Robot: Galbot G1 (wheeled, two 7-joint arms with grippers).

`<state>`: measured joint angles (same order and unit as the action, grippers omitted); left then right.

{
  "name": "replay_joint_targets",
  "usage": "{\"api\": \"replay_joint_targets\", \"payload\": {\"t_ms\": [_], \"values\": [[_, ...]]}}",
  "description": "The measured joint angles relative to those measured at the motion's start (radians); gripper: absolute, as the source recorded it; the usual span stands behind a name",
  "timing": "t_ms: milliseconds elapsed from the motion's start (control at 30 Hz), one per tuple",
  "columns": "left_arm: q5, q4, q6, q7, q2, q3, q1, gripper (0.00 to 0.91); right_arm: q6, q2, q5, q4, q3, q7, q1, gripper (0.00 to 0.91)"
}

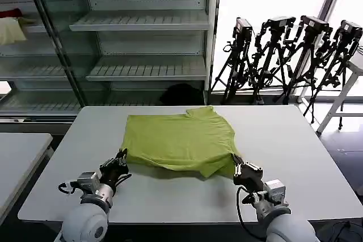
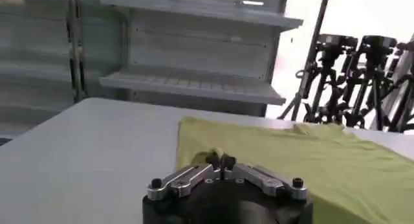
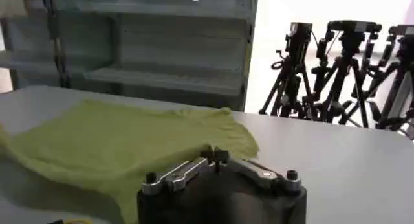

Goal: Fold and organize the clothes.

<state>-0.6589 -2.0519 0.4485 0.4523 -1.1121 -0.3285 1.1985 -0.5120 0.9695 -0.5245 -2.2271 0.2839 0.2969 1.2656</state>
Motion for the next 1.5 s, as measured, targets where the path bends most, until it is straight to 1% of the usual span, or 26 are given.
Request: {"api": "replay_joint_targets", "payload": {"t_ms": [133, 333, 700, 900, 1200, 1233, 1267, 1300, 1333, 1500], "values": [[0.004, 0.045, 0.008, 0.035, -0.015, 0.023, -0.062, 0.02, 0.003, 0.008, 0.018, 0.054, -0.015, -0.036, -0.058, 0.0], [0.016, 0.102, 0.024, 0.081, -0.022, 0.04, -0.124, 0.02, 0.005, 0.029, 0.043, 0.135, -0.051, -0.074, -0.154, 0.0], [0.04, 0.135, 0.041, 0.083, -0.026, 0.054, -0.154, 0.02, 0.014, 0.04, 0.08, 0.238, -0.111, -0.115, -0.262, 0.0], [0.059, 0.15, 0.044, 0.061, -0.033, 0.064, -0.161, 0.02, 0.02, 0.044, 0.095, 0.263, -0.129, -0.125, -0.281, 0.0], [0.085, 0.186, 0.047, 0.051, -0.046, 0.076, -0.187, 0.02, 0.04, 0.062, 0.118, 0.314, -0.153, -0.116, -0.324, 0.0], [0.087, 0.191, 0.047, 0.048, -0.046, 0.077, -0.19, 0.03, 0.043, 0.064, 0.121, 0.32, -0.155, -0.114, -0.328, 0.0], [0.09, 0.196, 0.047, 0.048, -0.047, 0.079, -0.193, 0.05, 0.046, 0.066, 0.125, 0.327, -0.159, -0.112, -0.333, 0.0], [0.092, 0.201, 0.047, 0.046, -0.048, 0.08, -0.195, 0.091, 0.049, 0.068, 0.129, 0.333, -0.162, -0.109, -0.337, 0.0], [0.096, 0.206, 0.047, 0.044, -0.048, 0.081, -0.198, 0.101, 0.052, 0.07, 0.133, 0.339, -0.165, -0.107, -0.341, 0.0], [0.117, 0.228, 0.054, 0.041, -0.049, 0.085, -0.201, 0.091, 0.06, 0.081, 0.151, 0.371, -0.185, -0.105, -0.364, 0.0]]}}
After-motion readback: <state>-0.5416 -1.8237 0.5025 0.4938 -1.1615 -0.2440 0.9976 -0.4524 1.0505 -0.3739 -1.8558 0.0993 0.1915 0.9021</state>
